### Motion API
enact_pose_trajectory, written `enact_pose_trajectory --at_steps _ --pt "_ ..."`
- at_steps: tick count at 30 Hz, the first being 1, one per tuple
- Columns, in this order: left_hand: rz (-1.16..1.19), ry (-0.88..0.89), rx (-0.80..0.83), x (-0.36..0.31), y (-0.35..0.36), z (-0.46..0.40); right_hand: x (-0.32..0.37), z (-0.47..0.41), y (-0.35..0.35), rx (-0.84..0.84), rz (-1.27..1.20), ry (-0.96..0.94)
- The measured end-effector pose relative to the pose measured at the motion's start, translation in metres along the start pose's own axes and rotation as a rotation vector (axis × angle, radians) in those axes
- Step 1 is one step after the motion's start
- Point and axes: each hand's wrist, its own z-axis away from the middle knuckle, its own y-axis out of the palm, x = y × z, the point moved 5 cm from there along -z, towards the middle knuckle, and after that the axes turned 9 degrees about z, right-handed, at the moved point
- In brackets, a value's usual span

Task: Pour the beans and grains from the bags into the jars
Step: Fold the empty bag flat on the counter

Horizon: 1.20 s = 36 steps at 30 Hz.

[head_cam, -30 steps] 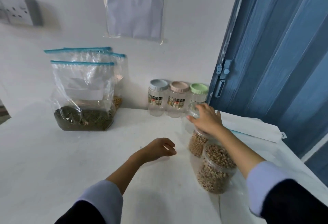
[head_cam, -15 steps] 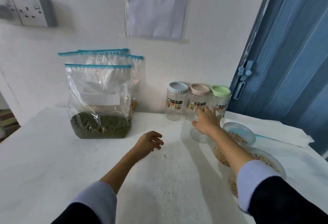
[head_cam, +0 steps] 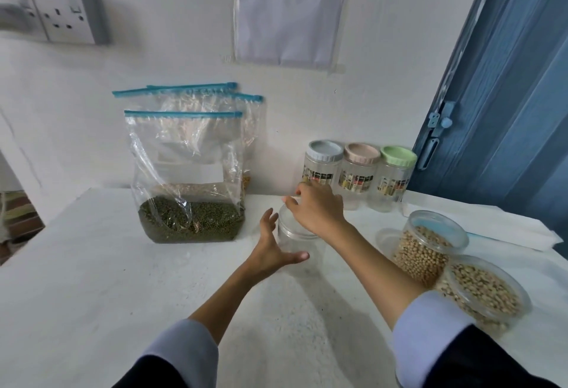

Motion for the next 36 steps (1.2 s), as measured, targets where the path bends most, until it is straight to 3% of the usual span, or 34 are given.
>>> enact_pose_trajectory --at_steps 4,7,10,14,18,20,23,26,27,29,31,33,36 --pt "0.094 0.075 -0.024 -0.011 0.007 -0.001 0.012 -0.001 0.036 0.214 0.094 0.106" --pt "0.145 0.116 -0.025 -0.011 0.014 -0.003 0.022 0.0 0.05 0.151 0.172 0.115" --pt "0.019 0.126 -0.067 -0.013 0.011 -0.006 0.02 -0.003 0.05 0.077 0.149 0.082" --pt "0.043 0.162 0.005 -0.013 0.007 -0.016 0.014 -0.007 0.045 0.063 0.097 -0.041" --pt "0.043 0.133 0.086 -0.006 0.0 -0.02 0.014 -0.001 0.043 0.029 0.007 -0.283" --pt "0.032 0.127 0.123 -0.008 0.002 -0.019 0.02 0.005 0.036 -0.072 -0.146 -0.376" --pt "0.085 0.119 0.152 -0.012 0.01 -0.017 0.034 0.014 0.023 -0.231 -0.438 -0.317" --pt "0.076 0.13 0.147 -0.012 0.01 -0.016 0.043 0.019 0.006 -0.581 -0.253 -0.249" --pt "0.069 0.126 0.145 -0.011 0.01 -0.015 0.043 0.013 0.011 -0.529 -0.095 -0.179" --pt "0.07 0.097 0.125 -0.005 0.008 -0.015 0.037 0.005 0.032 -0.171 0.174 -0.018" --pt "0.084 0.091 0.119 0.002 0.007 -0.016 0.032 0.007 0.05 0.029 0.282 -0.057" --pt "0.096 0.117 0.127 -0.001 0.009 -0.017 0.036 0.014 0.042 -0.046 0.146 -0.212" --pt "0.058 0.171 0.109 -0.008 0.011 -0.02 0.032 0.025 0.007 -0.292 -0.297 -0.291"
